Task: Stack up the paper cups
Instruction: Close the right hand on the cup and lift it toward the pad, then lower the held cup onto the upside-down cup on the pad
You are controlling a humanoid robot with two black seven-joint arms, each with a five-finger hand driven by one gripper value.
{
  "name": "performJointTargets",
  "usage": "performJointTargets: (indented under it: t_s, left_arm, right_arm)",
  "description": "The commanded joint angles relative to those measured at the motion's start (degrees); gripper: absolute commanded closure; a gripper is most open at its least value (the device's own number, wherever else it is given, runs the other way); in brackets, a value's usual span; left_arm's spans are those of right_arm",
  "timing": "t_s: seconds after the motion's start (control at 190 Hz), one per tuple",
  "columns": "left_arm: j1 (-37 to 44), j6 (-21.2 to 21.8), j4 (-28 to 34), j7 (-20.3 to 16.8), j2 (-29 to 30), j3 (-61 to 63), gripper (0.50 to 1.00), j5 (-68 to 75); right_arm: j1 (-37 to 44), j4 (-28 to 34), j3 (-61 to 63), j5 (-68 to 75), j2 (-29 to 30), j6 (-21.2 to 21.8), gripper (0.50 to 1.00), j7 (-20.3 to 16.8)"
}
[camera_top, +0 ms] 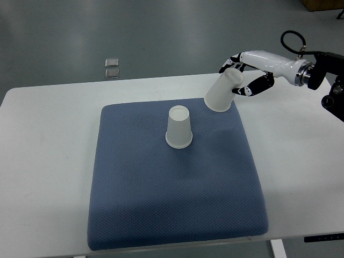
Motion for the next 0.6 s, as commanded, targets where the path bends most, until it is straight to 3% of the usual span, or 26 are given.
performJointTargets:
  t_s: [0.0, 0.595]
  left_arm:
    - [0.00, 0.00, 0.00, -0.02, 0.00, 0.00, 0.500, 0.00]
    - [0.00, 0.00, 0.00, -0.02, 0.00, 0.00, 0.500, 0.00]
  right_arm:
    - [0.96, 1.72, 0.11, 1.19, 0.52, 2.28, 0.887, 0.02]
    - [5.18, 3.21, -0.16, 1.36, 8.08, 8.52, 0.863, -1.03]
